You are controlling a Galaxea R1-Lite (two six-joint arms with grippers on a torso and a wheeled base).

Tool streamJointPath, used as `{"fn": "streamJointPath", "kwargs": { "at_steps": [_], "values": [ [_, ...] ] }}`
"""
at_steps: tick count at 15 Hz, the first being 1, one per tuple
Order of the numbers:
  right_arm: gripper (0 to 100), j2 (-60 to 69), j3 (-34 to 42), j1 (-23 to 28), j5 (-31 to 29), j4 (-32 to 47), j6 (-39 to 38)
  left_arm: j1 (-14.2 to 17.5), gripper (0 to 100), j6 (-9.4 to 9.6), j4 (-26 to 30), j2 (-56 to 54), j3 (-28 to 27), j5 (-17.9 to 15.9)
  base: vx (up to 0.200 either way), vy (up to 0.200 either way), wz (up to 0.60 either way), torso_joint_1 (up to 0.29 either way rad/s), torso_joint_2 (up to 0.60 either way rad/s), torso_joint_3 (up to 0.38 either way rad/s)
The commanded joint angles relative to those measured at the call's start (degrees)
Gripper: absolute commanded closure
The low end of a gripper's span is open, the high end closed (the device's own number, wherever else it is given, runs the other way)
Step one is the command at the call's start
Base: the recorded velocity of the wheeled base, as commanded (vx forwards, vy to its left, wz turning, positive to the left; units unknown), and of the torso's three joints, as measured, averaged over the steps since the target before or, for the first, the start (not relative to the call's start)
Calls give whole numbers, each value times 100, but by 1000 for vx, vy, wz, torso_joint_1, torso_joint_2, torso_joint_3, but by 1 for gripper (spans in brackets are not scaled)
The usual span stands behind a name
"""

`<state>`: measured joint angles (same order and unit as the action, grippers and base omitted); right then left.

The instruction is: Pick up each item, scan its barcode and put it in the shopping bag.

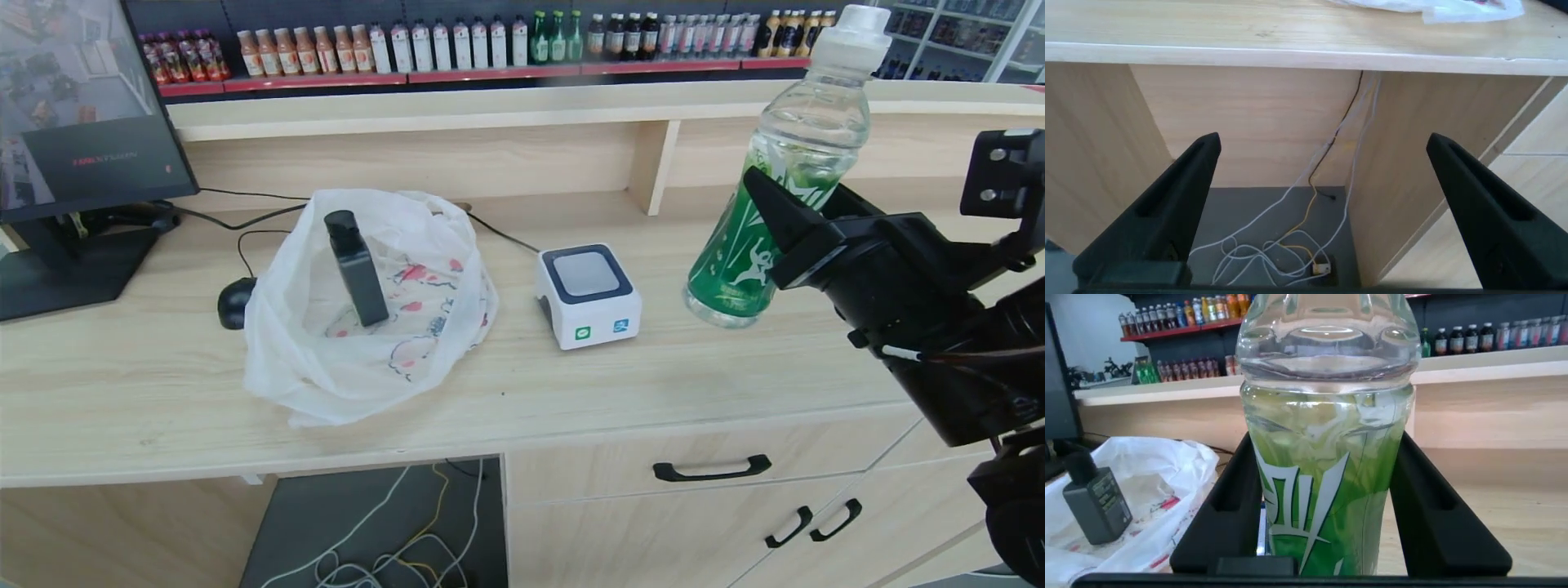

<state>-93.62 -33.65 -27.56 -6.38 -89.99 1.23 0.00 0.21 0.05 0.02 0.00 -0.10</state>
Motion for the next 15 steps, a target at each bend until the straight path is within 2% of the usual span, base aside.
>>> {"fn": "streamJointPath", "kwargs": {
  "at_steps": [1,10,15],
  "values": [
    [100,125,51,-3,5,-1,9,0,0,32,-5,6,0,1,0,200,0,2,-2,-2],
    [100,64,60,-47,5,-1,17,0,0,23,-5,-2,0,1,0,0,0,0,0,0],
    [100,-156,25,-390,-13,-1,-246,0,0,23,-5,-2,0,1,0,0,0,0,0,0]
  ]
}}
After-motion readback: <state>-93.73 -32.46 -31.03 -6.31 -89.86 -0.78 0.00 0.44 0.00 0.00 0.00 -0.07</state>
